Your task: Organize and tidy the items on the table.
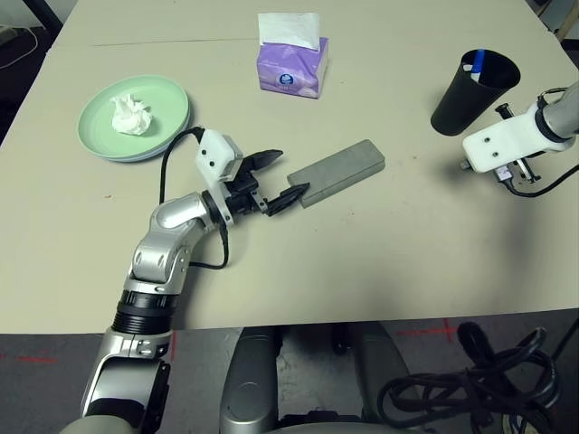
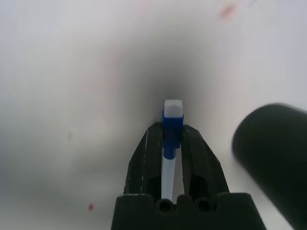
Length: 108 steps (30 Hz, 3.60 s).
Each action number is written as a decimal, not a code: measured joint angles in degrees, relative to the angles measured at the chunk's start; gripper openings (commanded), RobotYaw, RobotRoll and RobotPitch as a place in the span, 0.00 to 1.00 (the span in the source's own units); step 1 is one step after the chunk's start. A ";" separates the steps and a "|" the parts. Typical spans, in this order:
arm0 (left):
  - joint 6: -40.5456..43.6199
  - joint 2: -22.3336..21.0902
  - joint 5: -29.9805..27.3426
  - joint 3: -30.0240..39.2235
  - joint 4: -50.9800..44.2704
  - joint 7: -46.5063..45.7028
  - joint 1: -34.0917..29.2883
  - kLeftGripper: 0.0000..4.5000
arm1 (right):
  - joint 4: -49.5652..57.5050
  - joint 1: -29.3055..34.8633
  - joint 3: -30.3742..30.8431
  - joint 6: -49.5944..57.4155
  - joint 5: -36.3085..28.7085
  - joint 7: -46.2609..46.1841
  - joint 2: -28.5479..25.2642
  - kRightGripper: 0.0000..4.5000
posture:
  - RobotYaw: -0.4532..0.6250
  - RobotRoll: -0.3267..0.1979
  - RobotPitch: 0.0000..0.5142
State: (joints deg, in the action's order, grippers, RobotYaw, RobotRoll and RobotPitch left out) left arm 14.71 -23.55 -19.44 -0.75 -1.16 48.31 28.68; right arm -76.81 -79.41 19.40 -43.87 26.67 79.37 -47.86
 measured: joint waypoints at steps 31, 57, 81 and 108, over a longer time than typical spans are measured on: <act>-10.02 0.47 1.69 -2.63 12.30 7.78 7.00 1.00 | 48.50 31.04 -32.70 49.88 -52.41 -13.69 11.56 0.09 | 0.45 0.62 0.20; -8.66 0.83 1.63 -2.51 11.15 6.77 5.80 1.00 | 51.73 23.94 -37.47 57.70 -44.70 -62.88 21.06 0.09 | 0.47 0.62 0.20; -8.69 0.87 1.74 -1.42 13.37 4.12 7.16 1.00 | 52.15 24.43 -36.22 64.30 -42.65 -65.92 19.42 0.33 | 0.46 0.62 0.21; -9.27 6.07 2.70 6.99 16.27 -15.35 8.75 1.00 | 66.53 46.86 -36.53 56.17 -51.81 -49.03 24.18 0.99 | 0.46 0.62 0.20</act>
State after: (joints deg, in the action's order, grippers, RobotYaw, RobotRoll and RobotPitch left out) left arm 5.44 -17.48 -16.74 6.24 15.11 32.96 37.42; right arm -10.28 -32.55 -17.13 12.31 -25.14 30.34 -23.68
